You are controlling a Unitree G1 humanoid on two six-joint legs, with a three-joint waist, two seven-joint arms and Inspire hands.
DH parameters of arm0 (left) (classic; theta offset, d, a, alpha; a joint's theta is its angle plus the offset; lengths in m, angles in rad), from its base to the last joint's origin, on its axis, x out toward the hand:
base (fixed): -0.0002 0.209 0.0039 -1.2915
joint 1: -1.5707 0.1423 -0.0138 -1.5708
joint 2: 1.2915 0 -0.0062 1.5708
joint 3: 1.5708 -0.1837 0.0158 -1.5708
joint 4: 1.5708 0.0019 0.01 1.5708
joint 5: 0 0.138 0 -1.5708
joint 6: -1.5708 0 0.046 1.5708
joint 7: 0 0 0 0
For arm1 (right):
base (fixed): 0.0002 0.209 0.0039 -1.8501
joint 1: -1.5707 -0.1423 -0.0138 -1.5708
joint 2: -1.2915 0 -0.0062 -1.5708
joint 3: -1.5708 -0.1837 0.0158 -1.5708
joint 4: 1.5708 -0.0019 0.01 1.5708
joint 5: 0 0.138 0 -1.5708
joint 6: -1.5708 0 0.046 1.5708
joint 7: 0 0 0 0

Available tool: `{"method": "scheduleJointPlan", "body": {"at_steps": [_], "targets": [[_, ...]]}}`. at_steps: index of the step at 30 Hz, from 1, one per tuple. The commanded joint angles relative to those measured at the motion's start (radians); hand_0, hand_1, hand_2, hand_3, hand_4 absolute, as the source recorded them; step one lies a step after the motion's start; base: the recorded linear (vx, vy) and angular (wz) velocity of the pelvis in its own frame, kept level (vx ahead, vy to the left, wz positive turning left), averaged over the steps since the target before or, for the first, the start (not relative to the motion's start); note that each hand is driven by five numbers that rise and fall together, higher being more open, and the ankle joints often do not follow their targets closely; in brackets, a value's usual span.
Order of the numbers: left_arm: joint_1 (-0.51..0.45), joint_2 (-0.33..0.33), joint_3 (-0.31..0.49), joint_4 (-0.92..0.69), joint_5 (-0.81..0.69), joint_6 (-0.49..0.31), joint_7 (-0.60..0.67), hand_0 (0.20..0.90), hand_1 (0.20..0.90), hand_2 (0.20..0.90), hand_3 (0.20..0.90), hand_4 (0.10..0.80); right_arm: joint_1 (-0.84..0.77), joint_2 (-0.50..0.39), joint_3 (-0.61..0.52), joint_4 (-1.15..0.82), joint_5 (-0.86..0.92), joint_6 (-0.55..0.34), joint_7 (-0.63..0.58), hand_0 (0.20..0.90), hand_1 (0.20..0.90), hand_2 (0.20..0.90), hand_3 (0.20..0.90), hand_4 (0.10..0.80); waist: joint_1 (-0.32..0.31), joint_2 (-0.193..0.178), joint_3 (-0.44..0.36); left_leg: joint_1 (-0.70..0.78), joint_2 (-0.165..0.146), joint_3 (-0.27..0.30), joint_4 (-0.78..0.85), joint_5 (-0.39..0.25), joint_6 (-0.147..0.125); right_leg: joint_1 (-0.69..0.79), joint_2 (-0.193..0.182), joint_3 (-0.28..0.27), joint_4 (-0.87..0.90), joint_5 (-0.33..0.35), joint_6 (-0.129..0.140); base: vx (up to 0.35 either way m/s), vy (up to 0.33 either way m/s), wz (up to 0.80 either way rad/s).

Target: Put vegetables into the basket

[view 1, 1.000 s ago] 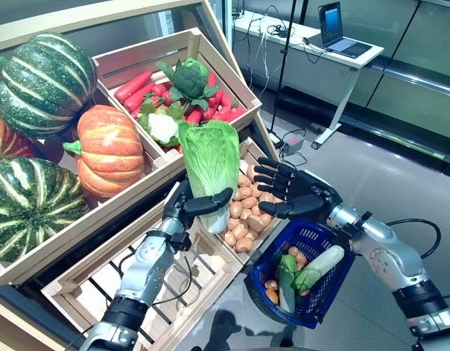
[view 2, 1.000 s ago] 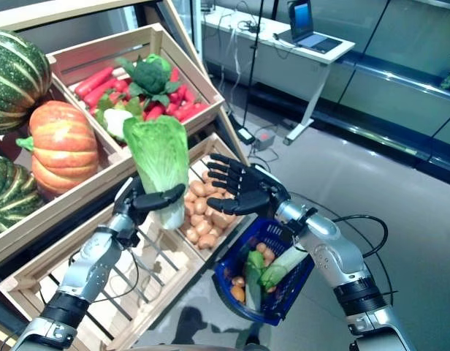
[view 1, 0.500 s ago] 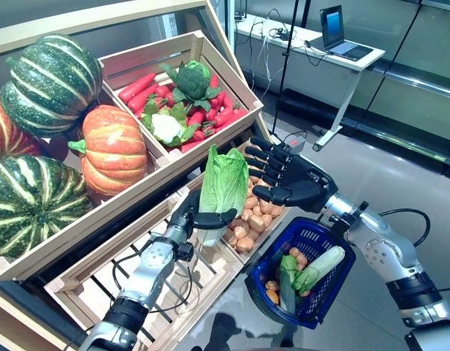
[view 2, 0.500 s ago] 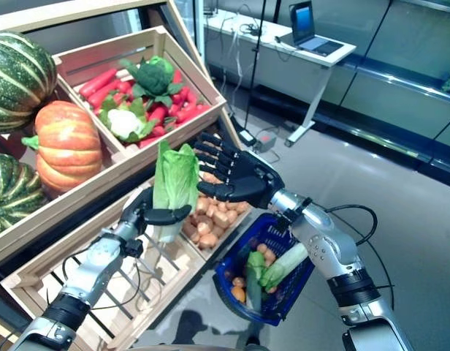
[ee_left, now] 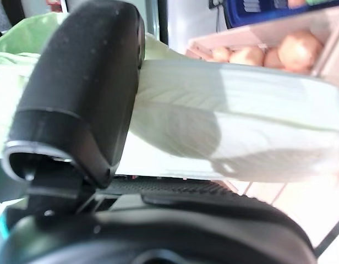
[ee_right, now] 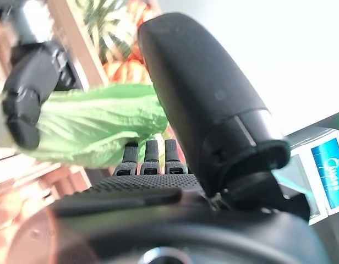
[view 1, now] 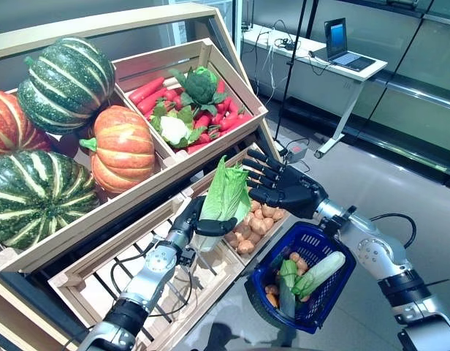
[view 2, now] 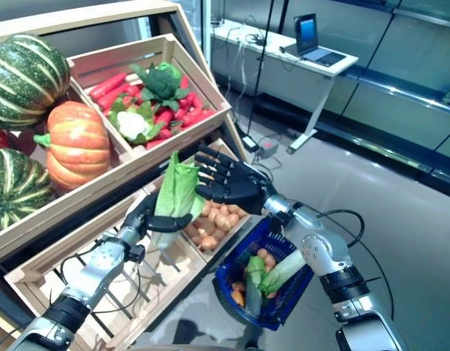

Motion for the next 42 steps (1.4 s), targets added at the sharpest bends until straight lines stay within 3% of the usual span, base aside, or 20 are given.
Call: {"method": "scheduleJointPlan", "body": {"at_steps": [1, 5, 11, 14, 29, 42], "targets": [[-0.202, 0.005, 0.000, -0.104, 0.046, -0.170, 0.099, 0.300, 0.300, 0.300, 0.300, 0.400, -0.126, 0.027, 0.021, 0.015, -0.051, -0.116, -0.074, 0.900, 0.900, 0.900, 0.900, 0.800, -0.003, -0.010, -0.047, -0.042, -0.014, -0.009, -0.001, -0.014, 0.012, 0.038, -0.035, 0.026, 0.011, -0.034, -0.005, 0.000, 0.000, 0.00], [-0.206, 0.003, 0.005, -0.116, 0.122, -0.199, 0.169, 0.300, 0.300, 0.300, 0.300, 0.400, -0.122, 0.038, 0.020, 0.020, -0.084, -0.126, -0.093, 0.900, 0.900, 0.900, 0.900, 0.800, -0.003, -0.011, -0.042, -0.042, -0.016, -0.010, -0.001, -0.014, 0.013, 0.038, -0.033, 0.030, 0.010, -0.034, -0.006, 0.000, 0.000, 0.00], [-0.206, 0.005, 0.020, -0.150, 0.232, -0.210, 0.313, 0.300, 0.300, 0.300, 0.300, 0.400, -0.108, 0.050, -0.003, 0.016, -0.215, -0.234, -0.268, 0.900, 0.900, 0.900, 0.900, 0.800, -0.007, -0.007, -0.039, -0.045, -0.019, -0.013, -0.001, -0.016, 0.013, 0.034, -0.034, 0.038, 0.007, -0.030, -0.004, 0.000, 0.000, 0.00], [-0.205, 0.007, 0.025, -0.154, 0.259, -0.208, 0.363, 0.300, 0.300, 0.300, 0.300, 0.400, -0.096, 0.058, -0.019, 0.006, -0.213, -0.245, -0.282, 0.900, 0.900, 0.900, 0.900, 0.800, -0.009, -0.005, -0.037, -0.044, -0.019, -0.014, -0.001, -0.017, 0.014, 0.033, -0.035, 0.043, 0.007, -0.029, -0.003, 0.000, 0.000, 0.00], [-0.208, -0.010, -0.013, -0.093, 0.297, -0.247, 0.356, 0.300, 0.300, 0.300, 0.300, 0.400, -0.093, 0.175, -0.016, -0.046, 0.187, -0.228, -0.059, 0.900, 0.900, 0.900, 0.900, 0.800, 0.001, -0.002, -0.040, -0.047, -0.019, -0.019, -0.001, -0.021, 0.012, 0.035, -0.036, 0.037, 0.005, -0.033, -0.004, 0.000, 0.000, 0.00], [-0.236, -0.027, -0.059, -0.051, 0.305, -0.257, 0.348, 0.300, 0.300, 0.300, 0.300, 0.400, -0.156, 0.215, 0.044, -0.090, 0.247, -0.141, 0.018, 0.900, 0.900, 0.900, 0.900, 0.800, 0.007, -0.006, -0.054, -0.053, -0.017, -0.027, -0.001, -0.020, 0.010, 0.033, -0.036, 0.041, 0.003, -0.036, -0.002, 0.000, 0.000, 0.00]]}}
